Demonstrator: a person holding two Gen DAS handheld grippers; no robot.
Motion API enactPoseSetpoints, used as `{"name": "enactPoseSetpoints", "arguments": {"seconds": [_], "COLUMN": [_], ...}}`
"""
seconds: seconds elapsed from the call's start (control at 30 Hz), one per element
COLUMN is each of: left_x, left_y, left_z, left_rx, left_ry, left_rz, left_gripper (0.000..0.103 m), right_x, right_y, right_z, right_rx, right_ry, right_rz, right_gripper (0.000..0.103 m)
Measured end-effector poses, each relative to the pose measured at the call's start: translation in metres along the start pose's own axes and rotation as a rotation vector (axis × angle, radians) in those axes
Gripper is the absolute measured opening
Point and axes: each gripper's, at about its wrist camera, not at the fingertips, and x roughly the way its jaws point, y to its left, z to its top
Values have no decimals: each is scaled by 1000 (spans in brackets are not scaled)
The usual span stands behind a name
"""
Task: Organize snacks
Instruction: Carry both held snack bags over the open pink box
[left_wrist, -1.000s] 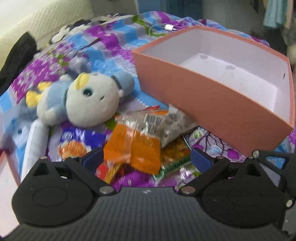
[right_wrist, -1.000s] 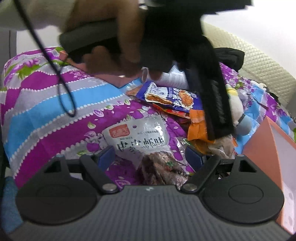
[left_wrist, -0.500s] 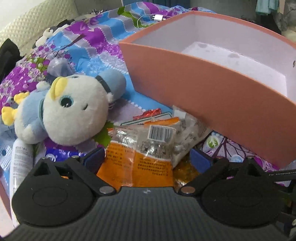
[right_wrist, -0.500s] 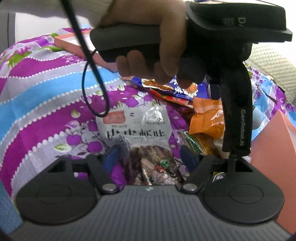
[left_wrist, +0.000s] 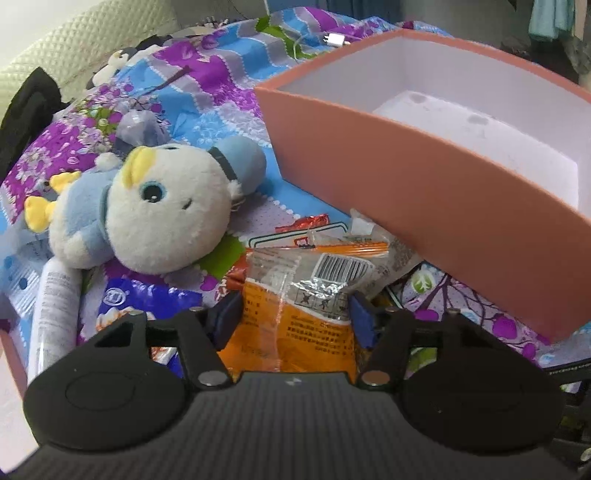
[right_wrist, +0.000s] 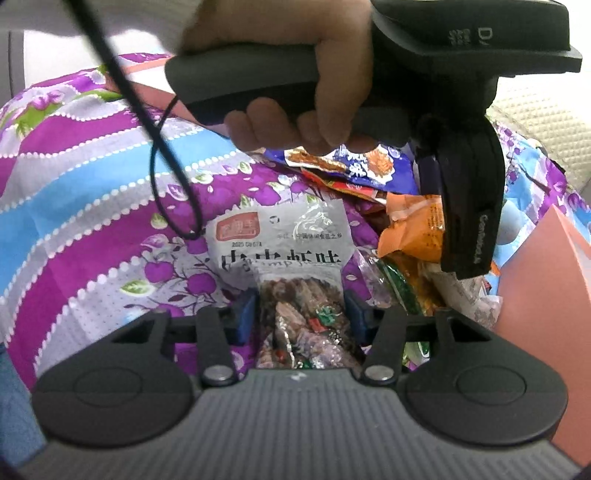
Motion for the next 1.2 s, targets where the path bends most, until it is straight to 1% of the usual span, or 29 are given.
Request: {"name": "enactPoseSetpoints", "arguments": {"seconds": [0.27,0.4,0.53,0.6,0.67,0.77,0.9,1.03,1.13,1.2], "left_x": [-54,-88,-123,-142,-161,-188,-221,-249,-266,-276], "left_y": [4,4,-1,0,0,-3,-6,-12,-20,-27], "left_z": [-7,-14,-25,-30,-37,-46,-63,-83,-97,-107], "left_rx": [-119,-194,-241,-280,-327,-363,-444,-519,-561,-611], "left_ry": [-48,-61,-73,-90,-96,-116,-125,-127,-128,-133], "left_rz": [53,76,116,127,146,177,222,270,282,295], "left_gripper": [65,65,65,65,65,65,65,65,65,65], "right_x": [-23,-37,-54,-64,-74,-87,-104,-119,-132,-143], "right_y": [4,3,5,6,7,9,10,9,8,7], "right_z": [1,5,10,12,13,15,16,13,9,7], "right_rx": [53,112,137,145,159,185,248,320,367,391], "right_ry": [-10,-6,0,-8,-14,-24,-45,-66,-78,-92], "right_rz": [-22,-25,-41,-59,-75,-93,-106,-117,-120,-119], "right_gripper": [50,49,48,47,46,45,45,44,44,44]}}
